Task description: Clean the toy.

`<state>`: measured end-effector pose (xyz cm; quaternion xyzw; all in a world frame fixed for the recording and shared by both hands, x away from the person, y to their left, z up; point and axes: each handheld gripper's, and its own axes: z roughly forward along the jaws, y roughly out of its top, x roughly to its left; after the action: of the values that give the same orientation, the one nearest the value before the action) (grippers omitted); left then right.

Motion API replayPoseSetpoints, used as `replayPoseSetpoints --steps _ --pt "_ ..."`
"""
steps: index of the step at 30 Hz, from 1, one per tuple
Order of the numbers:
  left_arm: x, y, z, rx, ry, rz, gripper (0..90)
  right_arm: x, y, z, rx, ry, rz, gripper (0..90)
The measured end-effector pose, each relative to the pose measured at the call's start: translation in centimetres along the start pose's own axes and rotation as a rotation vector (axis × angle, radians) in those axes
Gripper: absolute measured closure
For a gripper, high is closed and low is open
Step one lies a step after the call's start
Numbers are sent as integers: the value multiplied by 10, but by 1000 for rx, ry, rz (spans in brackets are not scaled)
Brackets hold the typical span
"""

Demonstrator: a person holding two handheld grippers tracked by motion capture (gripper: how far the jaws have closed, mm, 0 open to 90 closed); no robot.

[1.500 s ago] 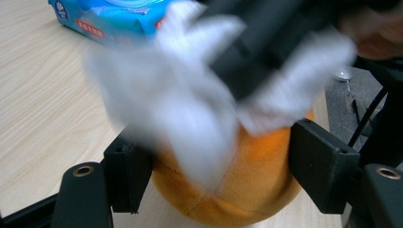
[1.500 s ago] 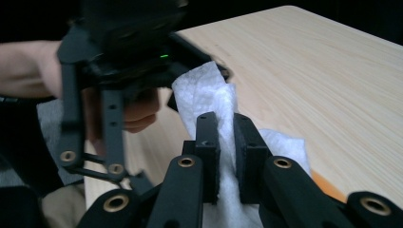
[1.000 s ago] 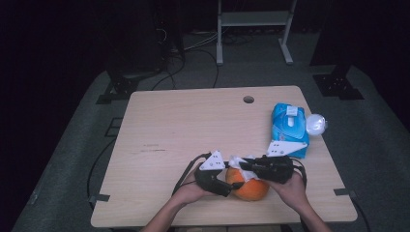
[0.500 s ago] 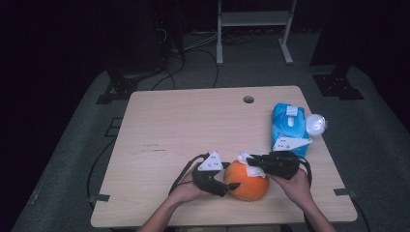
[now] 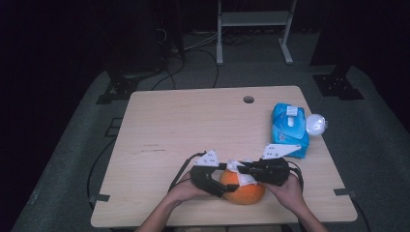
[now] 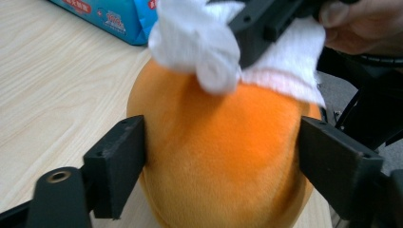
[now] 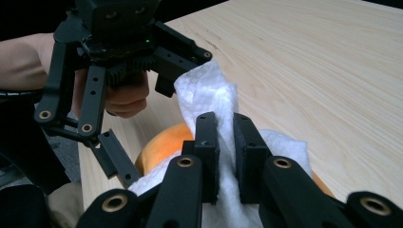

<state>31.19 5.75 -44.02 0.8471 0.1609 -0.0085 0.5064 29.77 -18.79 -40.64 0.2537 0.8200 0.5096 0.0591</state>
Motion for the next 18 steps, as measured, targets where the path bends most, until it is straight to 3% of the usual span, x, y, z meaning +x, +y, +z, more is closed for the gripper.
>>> replayPoseSetpoints --steps 2,5,8,14,17,18 --pt "0 -1 0 14 12 17 208 -5 -1 -3 4 -17 5 814" --pt "2 -4 -1 15 9 6 209 -16 -8 -11 9 -48 31 814" --pt "4 -3 -2 14 1 -7 199 -27 -15 -16 4 -33 86 813" --pt "9 2 0 -19 -28 -110 80 -21 -13 -13 3 -19 78 813" --pt "8 0 6 6 -44 -132 80 -17 -12 -12 3 -9 66 812" --pt "7 0 7 14 -44 -122 113 -16 -11 -12 3 -6 67 812"
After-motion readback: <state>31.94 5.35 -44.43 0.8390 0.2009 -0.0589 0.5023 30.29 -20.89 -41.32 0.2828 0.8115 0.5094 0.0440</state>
